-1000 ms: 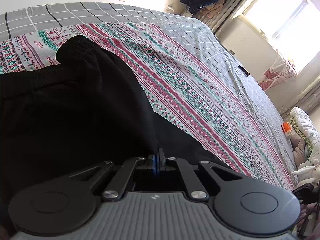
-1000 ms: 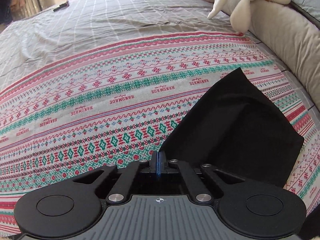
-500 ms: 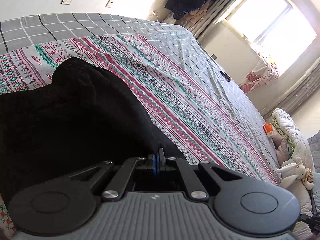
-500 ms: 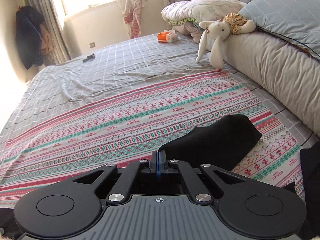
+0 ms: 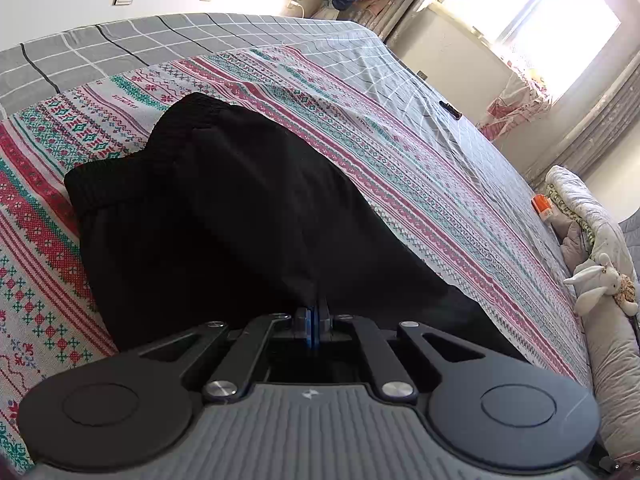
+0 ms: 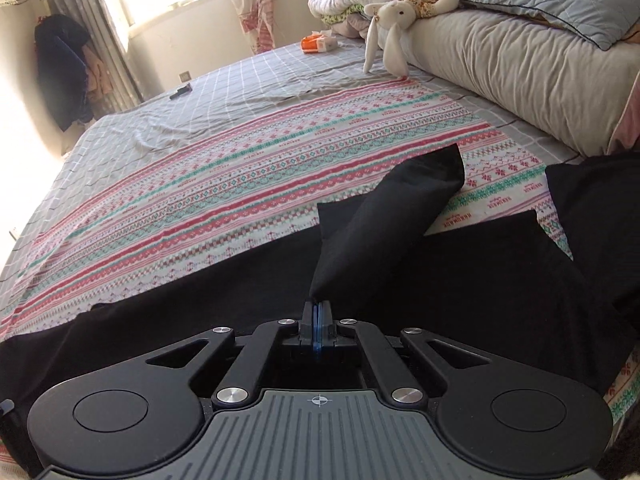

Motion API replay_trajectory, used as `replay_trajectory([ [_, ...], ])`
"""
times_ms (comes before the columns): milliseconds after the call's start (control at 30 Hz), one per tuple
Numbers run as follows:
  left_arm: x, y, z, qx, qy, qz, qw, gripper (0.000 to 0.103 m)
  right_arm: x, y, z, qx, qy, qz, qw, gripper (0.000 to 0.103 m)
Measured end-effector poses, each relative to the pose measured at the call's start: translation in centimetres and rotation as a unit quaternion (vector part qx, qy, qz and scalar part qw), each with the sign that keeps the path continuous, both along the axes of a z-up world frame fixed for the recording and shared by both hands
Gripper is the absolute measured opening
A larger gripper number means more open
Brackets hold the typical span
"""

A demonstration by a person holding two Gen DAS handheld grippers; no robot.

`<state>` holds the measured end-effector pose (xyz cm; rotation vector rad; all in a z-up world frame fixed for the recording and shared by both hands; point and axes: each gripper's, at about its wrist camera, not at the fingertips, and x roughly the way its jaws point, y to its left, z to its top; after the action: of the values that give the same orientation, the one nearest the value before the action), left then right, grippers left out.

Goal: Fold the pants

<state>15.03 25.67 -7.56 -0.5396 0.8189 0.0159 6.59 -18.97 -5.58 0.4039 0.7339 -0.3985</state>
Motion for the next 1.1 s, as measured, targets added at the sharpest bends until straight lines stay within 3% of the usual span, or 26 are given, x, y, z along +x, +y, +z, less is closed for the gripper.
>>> replay_trajectory([
  [433, -2.5, 3.4, -2.2, -0.037, 0.042, -0.034, 0.9979, 0.028, -6.0, 3.7, -4.8, -0.030, 0.034, -0.010, 0.999, 0.000],
  [767, -2.9, 4.9, -3.2, -0.059, 0.061, -0.048, 0.9952, 0.030, -6.8, 5.5, -8.8, -0.076, 0.081, 0.008, 0.994, 0.000],
  [867, -3.6, 6.0, -2.4, -0.061, 0.031, -0.044, 0.9967, 0.036, -6.7, 6.1, -8.4, -0.080, 0.089, 0.013, 0.993, 0.009],
  [933, -4.1, 7.1, -1.6, -0.066, -0.001, -0.023, 0.9976, 0.045, -7.0, 6.5, -7.8, -0.084, 0.087, 0.017, 0.992, 0.014],
  [1000, -4.7, 8.6, -1.0, -0.082, -0.035, 0.008, 0.9960, 0.061, -7.4, 7.3, -7.0, -0.095, 0.079, 0.022, 0.992, 0.035],
  [1067, -4.9, 9.9, -1.0, -0.103, -0.051, 0.036, 0.9927, 0.062, -7.6, 8.4, -6.3, -0.111, 0.070, 0.034, 0.991, 0.048],
  [1100, -4.9, 10.4, -1.2, -0.114, -0.052, 0.046, 0.9910, 0.062, -7.6, 8.9, -6.0, -0.119, 0.065, 0.043, 0.990, 0.048],
])
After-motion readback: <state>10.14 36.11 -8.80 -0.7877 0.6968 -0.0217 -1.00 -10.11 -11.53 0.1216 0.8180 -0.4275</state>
